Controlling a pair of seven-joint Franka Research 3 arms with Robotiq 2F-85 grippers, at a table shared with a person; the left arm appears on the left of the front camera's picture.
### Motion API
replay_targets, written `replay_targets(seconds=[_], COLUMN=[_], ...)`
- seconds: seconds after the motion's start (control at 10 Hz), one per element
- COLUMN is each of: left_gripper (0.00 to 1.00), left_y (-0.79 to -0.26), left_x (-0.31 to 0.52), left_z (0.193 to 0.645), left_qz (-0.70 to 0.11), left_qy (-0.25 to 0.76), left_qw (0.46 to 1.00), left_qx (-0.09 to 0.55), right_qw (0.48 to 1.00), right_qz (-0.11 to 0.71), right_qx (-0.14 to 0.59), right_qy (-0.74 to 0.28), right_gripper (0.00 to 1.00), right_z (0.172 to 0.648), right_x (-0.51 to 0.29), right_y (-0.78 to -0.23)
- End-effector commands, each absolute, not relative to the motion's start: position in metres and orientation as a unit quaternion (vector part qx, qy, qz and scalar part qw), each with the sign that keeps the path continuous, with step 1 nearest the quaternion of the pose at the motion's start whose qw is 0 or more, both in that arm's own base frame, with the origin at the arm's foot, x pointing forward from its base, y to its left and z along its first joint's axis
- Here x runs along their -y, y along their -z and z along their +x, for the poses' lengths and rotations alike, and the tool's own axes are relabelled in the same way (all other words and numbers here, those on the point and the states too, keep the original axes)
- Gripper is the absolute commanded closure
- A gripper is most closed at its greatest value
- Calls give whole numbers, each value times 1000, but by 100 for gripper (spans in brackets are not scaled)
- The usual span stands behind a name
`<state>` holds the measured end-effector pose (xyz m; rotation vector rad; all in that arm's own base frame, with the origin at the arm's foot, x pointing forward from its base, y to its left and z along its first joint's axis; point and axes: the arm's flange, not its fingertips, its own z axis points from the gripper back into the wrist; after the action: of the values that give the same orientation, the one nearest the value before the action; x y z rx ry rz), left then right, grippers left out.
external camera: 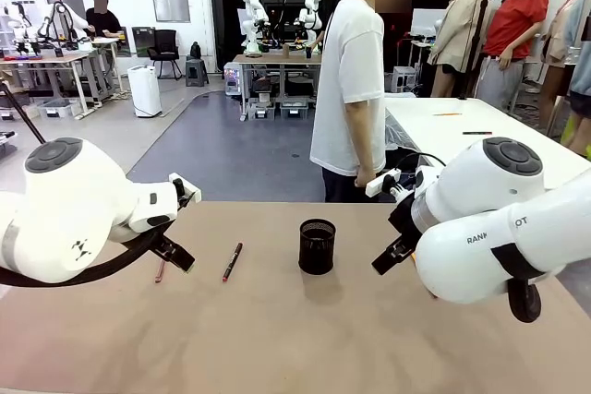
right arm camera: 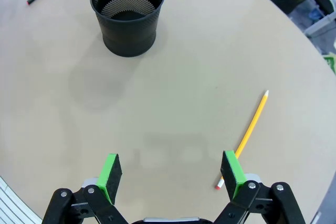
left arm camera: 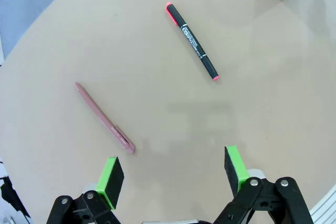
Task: Place the pens into the pen holder.
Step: Pick up a writing instrument from the table and place it into the Pen holder.
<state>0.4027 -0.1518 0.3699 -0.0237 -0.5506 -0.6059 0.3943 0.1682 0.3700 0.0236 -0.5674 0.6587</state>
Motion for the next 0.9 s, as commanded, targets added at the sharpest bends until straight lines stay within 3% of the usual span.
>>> replay_targets(seconds=[0.0,0.4,0.8], left_gripper=[0,0,0], left_y=[-370,-389,-382], left_x=[148,135,151], left_z=[401,402,396], left_qz=[3,-70,-49], left_qy=[321,363,358], left_qw=[911,903,905], left_qx=[259,218,224], right_qw=[909,912,908], right_qz=[-17,-109,-74], right_qx=[270,254,261], right_qy=[-316,-304,-319], right_gripper=[0,0,0], right_z=[392,387,393], right_x=[-164,-170,-147], right_y=[-373,-388,-384])
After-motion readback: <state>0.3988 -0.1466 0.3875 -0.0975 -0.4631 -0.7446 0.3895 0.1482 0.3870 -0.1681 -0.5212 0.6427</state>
